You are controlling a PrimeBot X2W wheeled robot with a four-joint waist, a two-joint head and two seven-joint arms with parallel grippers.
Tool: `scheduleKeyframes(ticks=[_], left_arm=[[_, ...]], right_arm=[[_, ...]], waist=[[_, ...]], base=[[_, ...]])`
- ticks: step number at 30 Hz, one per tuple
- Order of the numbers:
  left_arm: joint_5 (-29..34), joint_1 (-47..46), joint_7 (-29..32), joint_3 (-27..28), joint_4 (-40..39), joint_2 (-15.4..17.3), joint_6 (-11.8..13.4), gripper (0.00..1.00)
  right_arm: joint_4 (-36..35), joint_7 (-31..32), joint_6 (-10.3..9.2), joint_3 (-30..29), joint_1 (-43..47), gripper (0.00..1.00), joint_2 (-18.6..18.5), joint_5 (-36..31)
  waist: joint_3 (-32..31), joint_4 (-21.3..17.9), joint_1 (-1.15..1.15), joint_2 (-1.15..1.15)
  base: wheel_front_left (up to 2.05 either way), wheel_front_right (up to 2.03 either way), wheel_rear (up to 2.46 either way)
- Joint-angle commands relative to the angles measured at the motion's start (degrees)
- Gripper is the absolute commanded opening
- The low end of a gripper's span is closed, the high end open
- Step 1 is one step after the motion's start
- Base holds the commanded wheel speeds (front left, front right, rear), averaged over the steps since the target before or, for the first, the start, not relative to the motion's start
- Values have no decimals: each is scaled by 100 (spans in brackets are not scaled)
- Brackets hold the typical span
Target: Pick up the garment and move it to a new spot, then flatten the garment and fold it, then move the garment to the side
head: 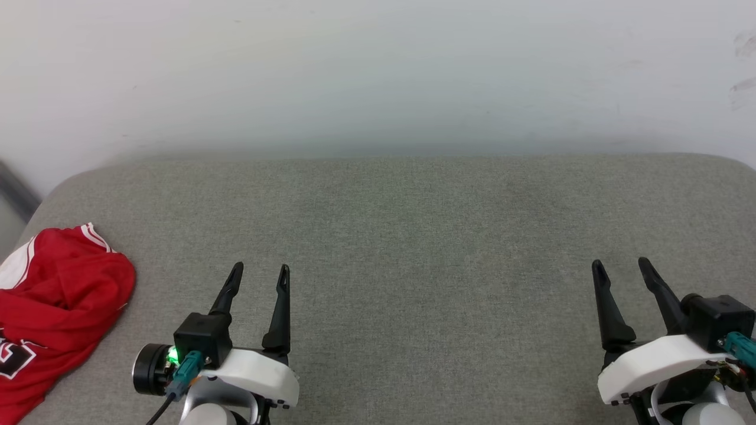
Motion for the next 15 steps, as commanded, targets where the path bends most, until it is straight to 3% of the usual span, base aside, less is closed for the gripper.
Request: scheduleKeyframes(ticks=[1,15], left_arm=[[125,-52,-48,-6,3,-15,29,100],[302,-86,-132,7,214,-51,28,100]], right_arm=[[-33,-39,-2,0,39,100,25,-130],[-3,-46,-2,-17,101,100,28,-229]], waist=[[-2,-3,0,0],[-19,13,0,0]], base=[[0,0,0],[0,0,0]])
